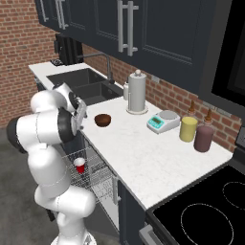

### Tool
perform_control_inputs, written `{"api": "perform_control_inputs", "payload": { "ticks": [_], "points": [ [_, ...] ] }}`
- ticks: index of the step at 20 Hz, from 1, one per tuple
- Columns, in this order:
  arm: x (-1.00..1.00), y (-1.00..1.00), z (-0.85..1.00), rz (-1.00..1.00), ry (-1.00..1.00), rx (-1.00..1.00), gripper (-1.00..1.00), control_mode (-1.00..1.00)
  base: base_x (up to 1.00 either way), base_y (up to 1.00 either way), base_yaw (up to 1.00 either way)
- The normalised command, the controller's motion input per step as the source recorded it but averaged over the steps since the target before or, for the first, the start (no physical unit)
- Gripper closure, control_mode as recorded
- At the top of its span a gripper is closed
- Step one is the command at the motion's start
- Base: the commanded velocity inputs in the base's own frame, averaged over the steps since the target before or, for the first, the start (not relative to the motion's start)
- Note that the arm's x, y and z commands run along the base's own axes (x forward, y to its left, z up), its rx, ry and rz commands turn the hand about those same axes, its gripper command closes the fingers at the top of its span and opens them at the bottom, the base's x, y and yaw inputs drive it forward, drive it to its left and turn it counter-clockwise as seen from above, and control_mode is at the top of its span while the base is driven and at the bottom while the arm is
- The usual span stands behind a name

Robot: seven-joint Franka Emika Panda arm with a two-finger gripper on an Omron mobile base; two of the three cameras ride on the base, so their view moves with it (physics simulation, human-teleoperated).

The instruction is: Pick up the cup and bowl from the counter, place them in the dishwasher, and close the dishwasher door.

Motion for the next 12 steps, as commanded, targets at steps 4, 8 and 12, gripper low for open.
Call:
{"api": "perform_control_inputs", "payload": {
  "ticks": [4, 8, 12],
  "points": [
    [0.00, 0.00, 0.00, -0.39, 0.00, 0.16, -1.00, -1.00, 0.00, 0.00, 0.00],
    [0.00, 0.01, -0.02, -0.38, 0.00, 0.13, -1.00, -1.00, 0.00, 0.00, 0.00],
    [0.15, 0.11, -0.09, -0.33, -0.01, 0.08, -1.00, -1.00, 0.00, 0.00, 0.00]
  ]
}}
